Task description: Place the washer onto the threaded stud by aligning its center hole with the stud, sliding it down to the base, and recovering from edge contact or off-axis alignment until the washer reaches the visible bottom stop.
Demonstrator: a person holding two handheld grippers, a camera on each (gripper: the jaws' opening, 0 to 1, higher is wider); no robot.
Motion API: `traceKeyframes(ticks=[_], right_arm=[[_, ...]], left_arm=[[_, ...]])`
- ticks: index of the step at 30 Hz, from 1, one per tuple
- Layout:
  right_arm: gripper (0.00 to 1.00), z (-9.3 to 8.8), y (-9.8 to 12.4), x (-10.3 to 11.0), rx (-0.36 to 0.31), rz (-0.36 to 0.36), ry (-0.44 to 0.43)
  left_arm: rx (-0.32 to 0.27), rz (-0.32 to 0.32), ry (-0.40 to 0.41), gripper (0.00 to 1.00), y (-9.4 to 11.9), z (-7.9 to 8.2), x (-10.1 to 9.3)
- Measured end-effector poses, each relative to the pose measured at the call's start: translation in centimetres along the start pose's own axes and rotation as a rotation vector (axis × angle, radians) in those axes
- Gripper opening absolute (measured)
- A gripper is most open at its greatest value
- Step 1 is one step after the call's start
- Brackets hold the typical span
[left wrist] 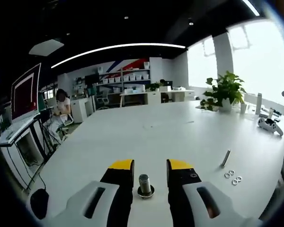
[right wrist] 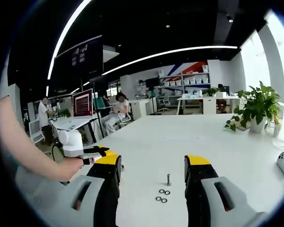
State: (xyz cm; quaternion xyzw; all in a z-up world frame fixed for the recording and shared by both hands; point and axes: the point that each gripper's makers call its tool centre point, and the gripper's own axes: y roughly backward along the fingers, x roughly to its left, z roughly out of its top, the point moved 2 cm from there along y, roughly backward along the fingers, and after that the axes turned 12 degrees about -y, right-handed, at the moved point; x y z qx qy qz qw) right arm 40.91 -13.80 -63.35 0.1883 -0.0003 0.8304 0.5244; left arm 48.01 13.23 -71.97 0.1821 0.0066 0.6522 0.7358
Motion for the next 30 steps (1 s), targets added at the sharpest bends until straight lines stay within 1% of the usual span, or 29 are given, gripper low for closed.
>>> traceKeyframes(ticks=[1,5,8,10,13,15,16,20,23,26,27,30], right_arm=[[0.57,-0.1,0.0,0.0,0.003,0.001,-0.004],[0.57,-0.2,-0.2,0.3,0.012,0.009,0.004],[0.57,-0.4,-0.2,0.7,0.019,0.024,0.024],[0.57,-0.3,-0.2,0.8,0.018,0.031,0.024],[0.57,-0.3,-0.2,0.7,0.02,0.034,0.017],[0.57,-0.4,-0.2,0.8,0.022,0.037,0.016],[0.57,-0.4,-0.2,0.8,0.022,0.038,0.018],[0.57,-0.4,-0.2,0.9,0.027,0.044,0.018],[0.57,-0.4,-0.3,1.1,0.028,0.05,0.017],[0.57,-0.7,-0.4,1.3,0.039,0.048,0.033],[0.57,-0.7,-0.4,1.3,0.042,0.051,0.033],[0.57,-0.4,-0.3,1.2,0.027,0.044,0.047]], left_arm=[[-0.008,-0.006,0.0,0.26,0.3,0.5,0.0],[-0.031,-0.045,-0.013,0.27,1.1,1.6,-0.4],[-0.042,-0.058,-0.01,0.27,1.7,2.3,-0.5],[-0.054,-0.067,-0.012,0.27,2.2,2.7,-0.6],[-0.056,-0.074,-0.012,0.27,2.8,3.2,-0.7],[-0.073,-0.081,-0.002,0.27,3.1,3.5,-0.7],[-0.085,-0.089,0.001,0.28,3.3,3.9,-0.7],[-0.1,-0.111,-0.006,0.28,4.0,4.9,-0.7],[-0.124,-0.124,-0.005,0.28,5.3,6.1,-0.9],[-0.139,-0.142,-0.012,0.28,6.4,6.8,-1.2],[-0.15,-0.157,-0.015,0.28,6.8,7.0,-1.3],[-0.161,-0.173,-0.016,0.28,7.5,7.2,-1.3]])
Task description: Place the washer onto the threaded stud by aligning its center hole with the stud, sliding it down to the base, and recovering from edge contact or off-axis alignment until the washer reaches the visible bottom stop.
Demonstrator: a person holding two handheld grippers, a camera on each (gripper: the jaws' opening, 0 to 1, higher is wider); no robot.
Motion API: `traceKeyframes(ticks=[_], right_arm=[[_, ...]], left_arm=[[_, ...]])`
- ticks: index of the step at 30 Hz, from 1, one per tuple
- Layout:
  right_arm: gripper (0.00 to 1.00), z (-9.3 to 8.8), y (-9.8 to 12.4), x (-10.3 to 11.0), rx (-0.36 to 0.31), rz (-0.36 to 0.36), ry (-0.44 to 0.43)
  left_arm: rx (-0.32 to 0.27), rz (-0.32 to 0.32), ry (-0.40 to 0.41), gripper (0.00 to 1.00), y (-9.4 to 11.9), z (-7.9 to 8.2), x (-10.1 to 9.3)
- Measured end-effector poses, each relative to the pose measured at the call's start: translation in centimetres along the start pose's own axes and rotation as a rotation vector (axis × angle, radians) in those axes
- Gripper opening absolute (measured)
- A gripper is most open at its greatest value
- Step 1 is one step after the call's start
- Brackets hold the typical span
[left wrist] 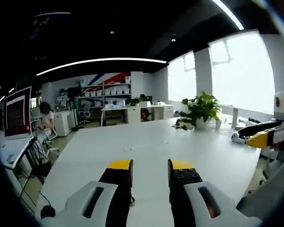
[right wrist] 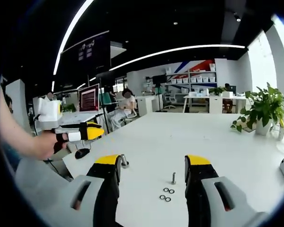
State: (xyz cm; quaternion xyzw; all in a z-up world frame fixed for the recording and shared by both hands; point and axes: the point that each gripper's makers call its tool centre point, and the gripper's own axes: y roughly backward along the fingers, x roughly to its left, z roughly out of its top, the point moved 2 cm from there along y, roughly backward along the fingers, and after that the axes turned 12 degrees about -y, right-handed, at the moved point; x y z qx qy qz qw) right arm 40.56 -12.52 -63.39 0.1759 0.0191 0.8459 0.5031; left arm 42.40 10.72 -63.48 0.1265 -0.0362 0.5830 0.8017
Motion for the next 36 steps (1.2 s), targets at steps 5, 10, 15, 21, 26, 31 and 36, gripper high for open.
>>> traceKeyframes(ticks=[5,10,15,21,26,31,36], right_arm=[[0.58,-0.1,0.1,-0.8,0.004,-0.047,0.012],[0.59,-0.6,-0.2,-1.1,0.037,-0.081,0.046],[0.59,-0.6,-0.1,-1.6,0.042,-0.113,0.065],[0.6,-0.8,0.0,-2.1,0.055,-0.151,0.092],[0.6,-0.8,-0.1,-2.4,0.062,-0.178,0.126],[0.6,-0.5,-0.3,-2.5,0.057,-0.193,0.136],[0.6,-0.4,-1.3,-2.7,0.057,-0.197,0.135]], left_arm=[[-0.021,-0.028,0.002,0.28,1.0,0.2,-0.2],[-0.056,-0.041,0.02,0.28,2.0,0.7,0.0],[-0.077,-0.05,0.037,0.28,2.6,1.0,0.6],[-0.112,-0.038,0.045,0.28,3.0,1.4,1.0],[-0.131,-0.049,0.069,0.28,3.4,1.2,1.1],[-0.137,-0.047,0.083,0.27,3.5,1.0,1.2],[-0.155,-0.048,0.063,0.27,3.3,1.4,1.2]])
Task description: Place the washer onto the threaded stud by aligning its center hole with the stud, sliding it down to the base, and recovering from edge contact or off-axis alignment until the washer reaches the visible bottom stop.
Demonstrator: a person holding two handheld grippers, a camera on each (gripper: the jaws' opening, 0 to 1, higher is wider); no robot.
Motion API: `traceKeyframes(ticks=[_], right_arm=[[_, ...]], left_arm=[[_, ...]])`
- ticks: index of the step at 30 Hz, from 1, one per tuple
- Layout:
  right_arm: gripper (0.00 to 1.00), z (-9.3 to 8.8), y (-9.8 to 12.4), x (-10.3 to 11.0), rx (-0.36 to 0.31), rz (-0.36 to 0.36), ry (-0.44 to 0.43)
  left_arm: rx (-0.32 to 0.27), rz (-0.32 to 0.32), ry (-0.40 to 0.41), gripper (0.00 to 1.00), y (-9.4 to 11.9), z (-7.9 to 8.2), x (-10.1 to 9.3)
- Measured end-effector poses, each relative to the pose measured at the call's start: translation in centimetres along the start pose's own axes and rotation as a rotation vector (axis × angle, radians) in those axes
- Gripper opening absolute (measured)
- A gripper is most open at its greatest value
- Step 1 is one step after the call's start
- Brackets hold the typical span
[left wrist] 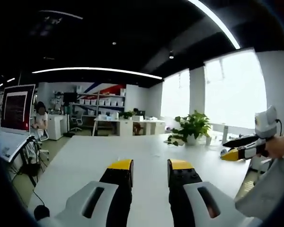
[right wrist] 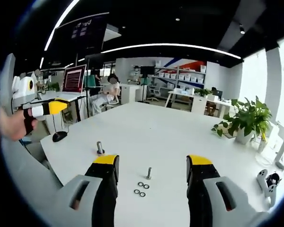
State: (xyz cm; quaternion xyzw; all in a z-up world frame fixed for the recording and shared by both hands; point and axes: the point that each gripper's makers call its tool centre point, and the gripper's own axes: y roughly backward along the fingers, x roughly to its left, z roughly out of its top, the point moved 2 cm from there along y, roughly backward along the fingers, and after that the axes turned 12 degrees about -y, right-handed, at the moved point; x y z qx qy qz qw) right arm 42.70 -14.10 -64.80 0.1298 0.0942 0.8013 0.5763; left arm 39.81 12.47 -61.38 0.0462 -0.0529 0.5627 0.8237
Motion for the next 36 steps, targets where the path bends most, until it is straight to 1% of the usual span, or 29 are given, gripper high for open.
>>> traceKeyframes(ticks=[1,4,8,10,12,18,20,25,30,32,36], right_arm=[[0.6,0.0,-0.2,0.1,-0.002,0.004,-0.009],[0.6,-0.3,-1.2,0.1,0.0,0.002,-0.007],[0.6,-0.4,-2.4,-0.2,-0.007,0.002,-0.053],[0.6,-0.3,-2.9,-0.2,-0.019,0.002,-0.062],[0.6,-0.6,-3.6,-0.2,-0.019,0.004,-0.066],[0.6,-1.7,-5.1,0.2,-0.006,0.014,-0.085],[0.6,-1.8,-5.4,0.3,-0.006,0.015,-0.08],[0.6,-2.4,-6.6,0.2,-0.008,0.01,-0.1],[0.6,-4.0,-7.2,0.3,0.014,0.0,-0.109],[0.6,-4.7,-7.4,0.0,0.02,-0.014,-0.108],[0.6,-5.4,-7.7,-0.8,0.029,-0.046,-0.127]], left_arm=[[0.005,-0.008,-0.018,0.27,-0.1,-0.1,-0.1],[0.002,-0.003,-0.017,0.27,-0.1,-0.1,-0.1],[0.009,-0.002,-0.039,0.27,-0.1,-0.3,-0.2],[-0.004,-0.006,-0.037,0.27,-0.1,-0.1,-0.2],[-0.003,-0.008,-0.056,0.27,-0.3,-0.2,-0.2],[0.0,0.013,-0.055,0.27,-0.4,-0.5,0.2],[-0.002,0.012,-0.058,0.27,-0.3,-0.5,0.2],[-0.009,0.021,-0.064,0.28,-0.5,-0.4,0.7],[-0.011,0.033,-0.059,0.28,-0.3,-0.4,0.9],[-0.006,0.033,-0.066,0.28,-0.3,-0.5,0.9],[-0.006,0.046,-0.073,0.28,-0.2,-0.5,1.1]])
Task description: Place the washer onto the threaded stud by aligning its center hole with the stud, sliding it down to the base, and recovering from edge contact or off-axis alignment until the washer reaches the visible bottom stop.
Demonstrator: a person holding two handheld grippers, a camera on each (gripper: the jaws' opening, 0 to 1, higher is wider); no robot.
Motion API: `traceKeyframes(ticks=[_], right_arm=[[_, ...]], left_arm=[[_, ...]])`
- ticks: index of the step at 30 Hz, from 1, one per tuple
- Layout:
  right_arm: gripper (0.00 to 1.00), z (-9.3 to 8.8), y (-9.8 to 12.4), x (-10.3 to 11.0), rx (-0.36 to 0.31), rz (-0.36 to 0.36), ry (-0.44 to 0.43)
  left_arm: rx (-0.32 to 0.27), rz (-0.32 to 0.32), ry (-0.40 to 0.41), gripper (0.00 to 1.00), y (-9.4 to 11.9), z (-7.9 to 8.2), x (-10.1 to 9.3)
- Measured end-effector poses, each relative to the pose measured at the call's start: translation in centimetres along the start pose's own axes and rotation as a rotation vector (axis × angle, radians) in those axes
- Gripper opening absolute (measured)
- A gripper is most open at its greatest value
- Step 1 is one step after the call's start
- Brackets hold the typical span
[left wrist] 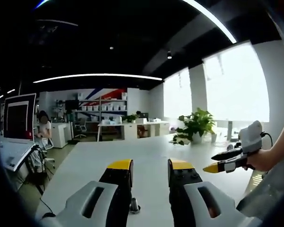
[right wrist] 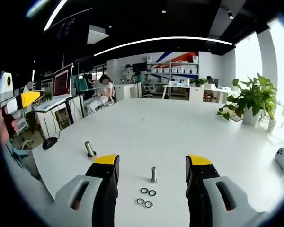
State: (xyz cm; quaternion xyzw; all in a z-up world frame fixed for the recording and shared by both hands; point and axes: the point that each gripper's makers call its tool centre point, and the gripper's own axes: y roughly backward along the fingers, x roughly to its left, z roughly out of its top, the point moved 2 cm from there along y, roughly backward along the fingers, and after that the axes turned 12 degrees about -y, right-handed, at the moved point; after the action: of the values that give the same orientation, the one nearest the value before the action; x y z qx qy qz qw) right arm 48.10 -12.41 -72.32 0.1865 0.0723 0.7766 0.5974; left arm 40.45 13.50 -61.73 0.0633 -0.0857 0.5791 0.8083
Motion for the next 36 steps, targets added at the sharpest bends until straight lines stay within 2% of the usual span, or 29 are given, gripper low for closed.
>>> traceKeyframes(ticks=[13,36], right_arm=[[0.59,-1.0,-0.9,-1.1,0.012,-0.03,-0.034],[0.58,-3.3,-2.5,-2.0,0.059,-0.059,-0.039]], left_arm=[[0.004,0.006,0.0,0.28,0.1,-0.2,0.0],[-0.003,0.025,-0.006,0.28,0.2,-0.1,0.4]])
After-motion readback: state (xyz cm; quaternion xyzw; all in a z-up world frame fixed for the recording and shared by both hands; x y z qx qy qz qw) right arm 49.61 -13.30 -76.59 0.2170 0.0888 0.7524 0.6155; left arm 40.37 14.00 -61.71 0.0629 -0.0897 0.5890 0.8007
